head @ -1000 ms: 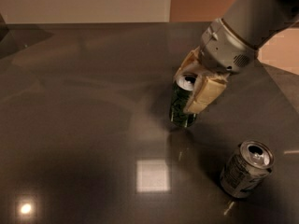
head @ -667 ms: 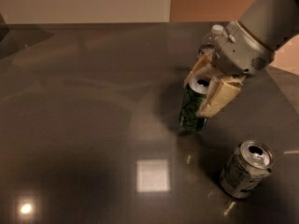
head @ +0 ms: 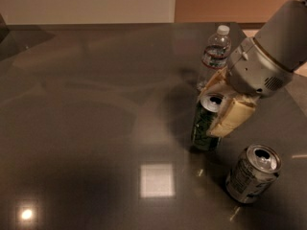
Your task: Move green can near 7up can
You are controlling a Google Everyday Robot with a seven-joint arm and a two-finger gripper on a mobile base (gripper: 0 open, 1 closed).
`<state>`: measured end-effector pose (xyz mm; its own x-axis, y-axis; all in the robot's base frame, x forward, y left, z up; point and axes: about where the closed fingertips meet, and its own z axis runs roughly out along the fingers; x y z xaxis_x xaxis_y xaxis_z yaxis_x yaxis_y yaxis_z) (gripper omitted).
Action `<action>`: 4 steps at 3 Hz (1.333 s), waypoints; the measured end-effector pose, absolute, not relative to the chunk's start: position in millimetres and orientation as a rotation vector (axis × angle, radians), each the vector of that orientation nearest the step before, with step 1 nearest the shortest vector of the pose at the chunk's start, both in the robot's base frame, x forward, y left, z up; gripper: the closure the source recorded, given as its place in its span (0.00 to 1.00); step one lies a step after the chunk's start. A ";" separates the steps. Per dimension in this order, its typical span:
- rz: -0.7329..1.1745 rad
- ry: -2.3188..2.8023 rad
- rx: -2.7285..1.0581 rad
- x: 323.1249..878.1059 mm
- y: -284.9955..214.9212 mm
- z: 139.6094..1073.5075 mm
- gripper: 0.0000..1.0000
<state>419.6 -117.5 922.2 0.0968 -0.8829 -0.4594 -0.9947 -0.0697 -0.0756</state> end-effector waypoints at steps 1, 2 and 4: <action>0.348 2.003 -1.900 410.9 -118.5 913.1 1.00; 0.299 2.111 -1.785 404.5 -121.5 908.0 0.83; 0.312 2.172 -1.635 398.7 -125.1 901.0 0.36</action>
Offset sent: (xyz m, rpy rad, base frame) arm -0.0217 -0.0103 -0.0249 -0.0826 0.0224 -0.3991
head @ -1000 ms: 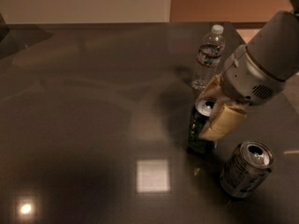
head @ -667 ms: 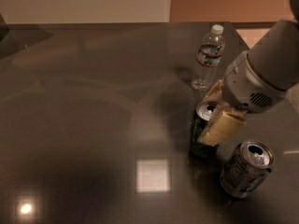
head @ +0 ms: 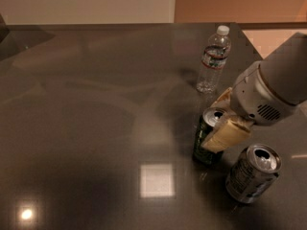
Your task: Move green can near 7up can
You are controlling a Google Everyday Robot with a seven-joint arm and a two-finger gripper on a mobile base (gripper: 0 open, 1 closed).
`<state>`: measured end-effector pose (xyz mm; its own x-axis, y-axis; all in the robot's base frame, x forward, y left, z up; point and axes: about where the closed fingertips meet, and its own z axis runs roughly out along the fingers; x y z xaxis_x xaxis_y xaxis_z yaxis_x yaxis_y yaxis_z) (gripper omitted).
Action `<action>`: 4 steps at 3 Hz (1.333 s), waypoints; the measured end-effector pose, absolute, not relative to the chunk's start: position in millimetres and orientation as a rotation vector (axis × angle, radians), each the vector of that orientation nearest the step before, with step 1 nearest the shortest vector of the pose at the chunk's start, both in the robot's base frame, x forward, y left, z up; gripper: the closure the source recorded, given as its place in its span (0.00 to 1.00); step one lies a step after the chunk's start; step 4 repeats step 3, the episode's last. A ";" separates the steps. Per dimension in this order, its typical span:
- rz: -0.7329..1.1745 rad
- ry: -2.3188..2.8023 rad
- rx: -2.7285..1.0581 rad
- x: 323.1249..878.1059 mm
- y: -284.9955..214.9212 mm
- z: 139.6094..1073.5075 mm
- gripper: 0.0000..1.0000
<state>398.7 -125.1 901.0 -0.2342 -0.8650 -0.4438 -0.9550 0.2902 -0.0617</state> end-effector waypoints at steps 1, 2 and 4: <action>0.330 2.170 -1.603 396.5 -125.1 897.7 0.13; 0.331 2.161 -1.587 395.2 -125.6 895.7 0.00; 0.331 2.161 -1.587 395.2 -125.5 895.7 0.00</action>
Offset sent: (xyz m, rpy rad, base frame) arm -0.0037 -0.0031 -0.0097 0.0508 -0.0197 -0.0326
